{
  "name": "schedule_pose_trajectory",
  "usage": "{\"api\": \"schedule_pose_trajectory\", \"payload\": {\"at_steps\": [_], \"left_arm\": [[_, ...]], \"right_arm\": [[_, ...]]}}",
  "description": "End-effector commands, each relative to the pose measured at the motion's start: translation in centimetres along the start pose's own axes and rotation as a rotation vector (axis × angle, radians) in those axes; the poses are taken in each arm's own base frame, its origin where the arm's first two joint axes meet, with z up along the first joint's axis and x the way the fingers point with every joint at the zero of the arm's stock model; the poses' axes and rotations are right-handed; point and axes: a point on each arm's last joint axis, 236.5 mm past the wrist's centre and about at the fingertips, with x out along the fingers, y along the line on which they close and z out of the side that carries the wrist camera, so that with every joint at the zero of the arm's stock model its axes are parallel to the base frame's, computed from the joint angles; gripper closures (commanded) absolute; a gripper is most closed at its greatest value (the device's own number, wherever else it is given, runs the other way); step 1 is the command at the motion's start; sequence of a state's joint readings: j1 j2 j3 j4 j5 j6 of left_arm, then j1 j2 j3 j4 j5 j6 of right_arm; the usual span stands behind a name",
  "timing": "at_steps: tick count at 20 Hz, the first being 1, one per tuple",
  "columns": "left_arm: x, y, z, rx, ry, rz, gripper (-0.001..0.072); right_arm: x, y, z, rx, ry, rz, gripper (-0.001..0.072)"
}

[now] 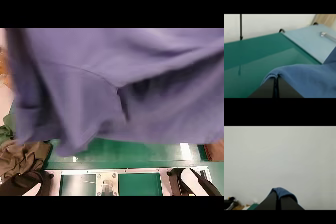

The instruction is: Fold the shirts.

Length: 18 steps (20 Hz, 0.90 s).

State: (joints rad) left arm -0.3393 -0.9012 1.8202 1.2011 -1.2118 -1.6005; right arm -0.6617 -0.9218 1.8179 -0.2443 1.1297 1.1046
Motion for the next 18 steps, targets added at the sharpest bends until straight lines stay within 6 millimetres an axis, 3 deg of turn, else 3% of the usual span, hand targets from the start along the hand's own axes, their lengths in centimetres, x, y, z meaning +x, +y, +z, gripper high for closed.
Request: {"api": "schedule_pose_trajectory", "payload": {"at_steps": [1, 4, 6, 7, 9, 10, 12, 13, 14, 15, 18], "left_arm": [[7.6, 6.5, -10.1, -0.086, 0.275, 0.13, 0.0685], [17.0, 12.5, -20.8, -0.157, 0.436, 0.19, 0.0685], [23.0, 16.5, -27.5, -0.167, 0.517, 0.228, 0.0685], [25.7, 18.6, -30.1, -0.195, 0.541, 0.25, 0.0685], [29.6, 22.1, -32.9, -0.315, 0.556, 0.261, 0.0685], [30.8, 23.4, -33.1, -0.366, 0.549, 0.248, 0.0685], [32.1, 25.7, -31.4, -0.443, 0.491, 0.221, 0.0684], [31.9, 26.6, -30.2, -0.456, 0.465, 0.215, 0.0614], [31.2, 27.3, -29.0, -0.464, 0.458, 0.213, 0.0248], [30.2, 27.9, -28.0, -0.473, 0.478, 0.202, -0.0013], [25.2, 29.4, -26.1, -0.484, 0.597, 0.151, 0.0003]], "right_arm": [[3.4, -6.5, -11.2, 0.176, 0.215, -0.019, 0.0697], [6.4, -13.5, -27.2, 0.362, 0.459, -0.149, 0.0697], [7.3, -17.3, -37.3, 0.471, 0.571, -0.239, 0.0697], [7.4, -18.8, -41.6, 0.523, 0.623, -0.279, 0.0697], [7.3, -21.3, -48.5, 0.641, 0.723, -0.327, 0.0696], [7.2, -22.2, -50.7, 0.681, 0.751, -0.345, 0.0696], [6.9, -23.6, -53.0, 0.731, 0.782, -0.369, 0.0681], [6.7, -23.8, -53.3, 0.742, 0.791, -0.366, 0.0563], [6.2, -23.9, -53.1, 0.756, 0.798, -0.357, 0.0435], [5.7, -23.9, -52.5, 0.776, 0.81, -0.335, 0.042], [1.6, -23.8, -50.7, 0.895, 0.876, -0.279, 0.042]]}}
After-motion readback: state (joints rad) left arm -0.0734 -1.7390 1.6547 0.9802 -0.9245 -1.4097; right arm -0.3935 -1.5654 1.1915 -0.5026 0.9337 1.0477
